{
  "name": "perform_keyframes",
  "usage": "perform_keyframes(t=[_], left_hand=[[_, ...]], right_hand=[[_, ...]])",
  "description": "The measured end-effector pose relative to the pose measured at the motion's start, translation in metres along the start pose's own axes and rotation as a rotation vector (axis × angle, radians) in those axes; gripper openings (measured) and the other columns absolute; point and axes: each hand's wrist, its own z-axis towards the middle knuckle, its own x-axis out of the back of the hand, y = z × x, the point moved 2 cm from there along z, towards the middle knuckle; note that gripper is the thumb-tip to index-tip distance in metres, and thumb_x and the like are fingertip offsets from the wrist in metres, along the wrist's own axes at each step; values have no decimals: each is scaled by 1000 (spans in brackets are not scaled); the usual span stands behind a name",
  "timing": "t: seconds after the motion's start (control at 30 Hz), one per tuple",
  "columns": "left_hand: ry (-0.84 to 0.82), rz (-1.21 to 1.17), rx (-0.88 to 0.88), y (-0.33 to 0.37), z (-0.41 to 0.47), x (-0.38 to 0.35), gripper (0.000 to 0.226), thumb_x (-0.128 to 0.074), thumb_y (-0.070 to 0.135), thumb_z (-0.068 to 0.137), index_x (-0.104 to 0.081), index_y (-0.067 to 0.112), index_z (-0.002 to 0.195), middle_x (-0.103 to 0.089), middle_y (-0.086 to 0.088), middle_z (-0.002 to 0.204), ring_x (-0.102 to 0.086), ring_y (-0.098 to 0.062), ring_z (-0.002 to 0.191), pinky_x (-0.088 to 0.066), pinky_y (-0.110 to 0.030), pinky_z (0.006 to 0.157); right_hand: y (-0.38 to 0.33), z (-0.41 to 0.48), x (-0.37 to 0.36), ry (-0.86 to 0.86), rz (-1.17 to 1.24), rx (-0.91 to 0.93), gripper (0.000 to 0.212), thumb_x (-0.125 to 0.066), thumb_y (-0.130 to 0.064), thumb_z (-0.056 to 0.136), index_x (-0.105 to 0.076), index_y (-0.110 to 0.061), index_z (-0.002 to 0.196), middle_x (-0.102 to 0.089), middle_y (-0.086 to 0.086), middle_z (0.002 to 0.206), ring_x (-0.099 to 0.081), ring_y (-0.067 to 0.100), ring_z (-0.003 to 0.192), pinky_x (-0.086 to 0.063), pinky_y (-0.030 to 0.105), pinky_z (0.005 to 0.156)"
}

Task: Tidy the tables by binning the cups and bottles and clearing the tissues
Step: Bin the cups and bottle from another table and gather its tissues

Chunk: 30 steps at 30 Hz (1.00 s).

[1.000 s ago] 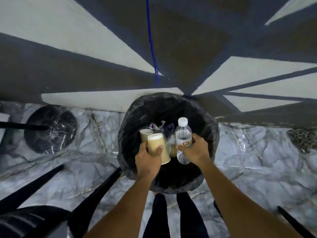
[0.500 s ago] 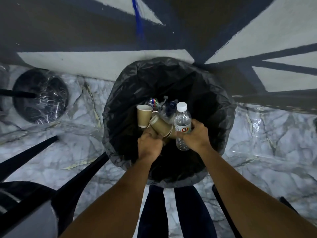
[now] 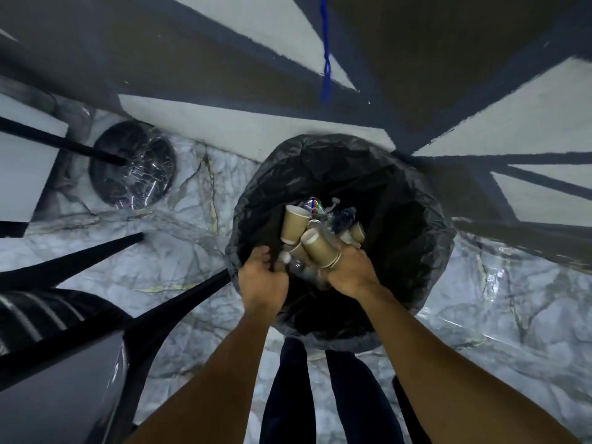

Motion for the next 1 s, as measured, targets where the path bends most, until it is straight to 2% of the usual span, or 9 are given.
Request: perform_keyframes(t=[0.1, 0.23, 0.3, 0.4, 0.5, 0.57, 0.77, 0.9, 1.0], left_hand=[[-60, 123, -88, 9, -25, 33, 37, -70, 15, 85, -65, 10, 121, -72, -10, 106, -66, -25, 101, -52, -28, 90], [-99, 68, -66, 31, -55, 87, 38, -68, 16, 87, -64, 9, 124, -71, -10, 109, -66, -25, 103, -49, -24, 91], [-86, 22, -69, 39, -72, 118, 37, -64, 21, 84, -66, 13, 120, -71, -5, 106, -66, -24, 101, -53, -30, 92], [-63, 42, -126, 40, -99, 167, 30, -62, 18, 84, -67, 15, 114, -67, 1, 90, -63, -21, 86, -50, -27, 74], [3, 84, -151, 24, -124, 219, 38, -65, 20, 87, -63, 14, 125, -69, -5, 113, -64, -24, 100, -53, -31, 85], [57, 93, -171, 5, -142, 257, 39, -62, 19, 86, -63, 16, 125, -67, -5, 119, -63, -25, 104, -52, -34, 88], [298, 94, -195, -86, -214, 380, 26, -61, 17, 86, -65, 16, 111, -64, -4, 108, -60, -26, 103, -47, -32, 83], [423, 92, -100, -171, -268, 455, 36, -64, 22, 87, -64, 13, 122, -65, -6, 120, -59, -26, 112, -48, -36, 93], [499, 50, 15, -229, -309, 502, 32, -64, 22, 86, -63, 11, 117, -64, -6, 116, -60, -27, 108, -50, -36, 90]], right_hand=[[-28, -34, 12, -46, -120, 85, 51, -69, -53, 66, -61, -30, 111, -68, 2, 108, -62, 30, 108, -53, 43, 90], [-81, -94, 31, -39, -233, 243, 32, -70, -45, 76, -61, -28, 101, -67, 5, 107, -61, 30, 105, -52, 38, 83], [-105, -125, 36, -46, -276, 307, 28, -70, -41, 78, -62, -28, 102, -67, 3, 109, -61, 28, 106, -48, 31, 79], [-141, -173, 36, -74, -307, 369, 34, -71, -33, 82, -64, -22, 113, -64, 4, 116, -60, 27, 108, -45, 28, 80], [-182, -219, 30, -58, -284, 453, 24, -68, -27, 81, -67, -20, 104, -69, 1, 107, -64, 25, 100, -53, 34, 83], [-213, -252, 16, -47, -321, 520, 19, -66, -25, 78, -67, -22, 97, -70, 2, 104, -65, 25, 99, -52, 31, 79], [-298, -355, -70, -35, -474, 752, 27, -66, -25, 82, -66, -21, 108, -68, 2, 113, -62, 26, 108, -52, 34, 86], [-348, -428, -143, -69, -550, 949, 36, -72, -33, 82, -67, -23, 116, -67, 0, 120, -62, 23, 110, -52, 34, 90], [-378, -480, -200, -161, -633, 1056, 43, -72, -36, 85, -64, -23, 125, -63, -2, 129, -60, 21, 115, -51, 37, 95]])
